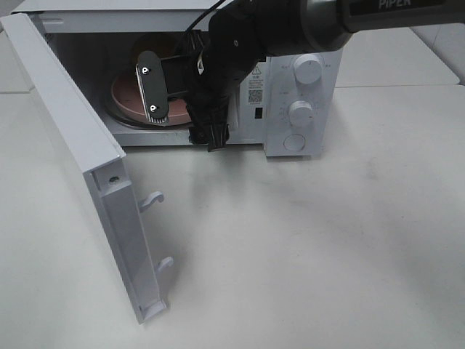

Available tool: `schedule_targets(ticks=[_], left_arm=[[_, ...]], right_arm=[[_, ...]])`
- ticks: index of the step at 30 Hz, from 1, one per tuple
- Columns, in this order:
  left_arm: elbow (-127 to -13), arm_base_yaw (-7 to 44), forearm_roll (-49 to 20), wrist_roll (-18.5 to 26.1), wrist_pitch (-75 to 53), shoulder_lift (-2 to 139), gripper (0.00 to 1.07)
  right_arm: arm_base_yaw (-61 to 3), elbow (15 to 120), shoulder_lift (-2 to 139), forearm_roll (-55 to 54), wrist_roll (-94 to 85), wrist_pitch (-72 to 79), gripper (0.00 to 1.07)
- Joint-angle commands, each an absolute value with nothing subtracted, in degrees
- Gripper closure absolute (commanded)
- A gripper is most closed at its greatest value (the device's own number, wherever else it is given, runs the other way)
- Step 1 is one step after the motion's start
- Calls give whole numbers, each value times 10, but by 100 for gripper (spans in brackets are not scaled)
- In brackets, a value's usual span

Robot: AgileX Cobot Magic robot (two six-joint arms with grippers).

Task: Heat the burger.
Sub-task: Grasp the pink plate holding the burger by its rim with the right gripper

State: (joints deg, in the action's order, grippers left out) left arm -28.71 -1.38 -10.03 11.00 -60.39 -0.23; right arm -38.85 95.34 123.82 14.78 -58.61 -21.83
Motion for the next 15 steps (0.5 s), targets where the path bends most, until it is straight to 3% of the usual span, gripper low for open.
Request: schedule_targets(ticks=[1,15], left_arm=[[-286,-14,-104,111,-599,-15,6],[-286,-14,-104,111,-599,-15,6]], right_arm=[[-390,970,1250,148,-576,-214,18],[-390,1051,1323,163,-549,-231,19]])
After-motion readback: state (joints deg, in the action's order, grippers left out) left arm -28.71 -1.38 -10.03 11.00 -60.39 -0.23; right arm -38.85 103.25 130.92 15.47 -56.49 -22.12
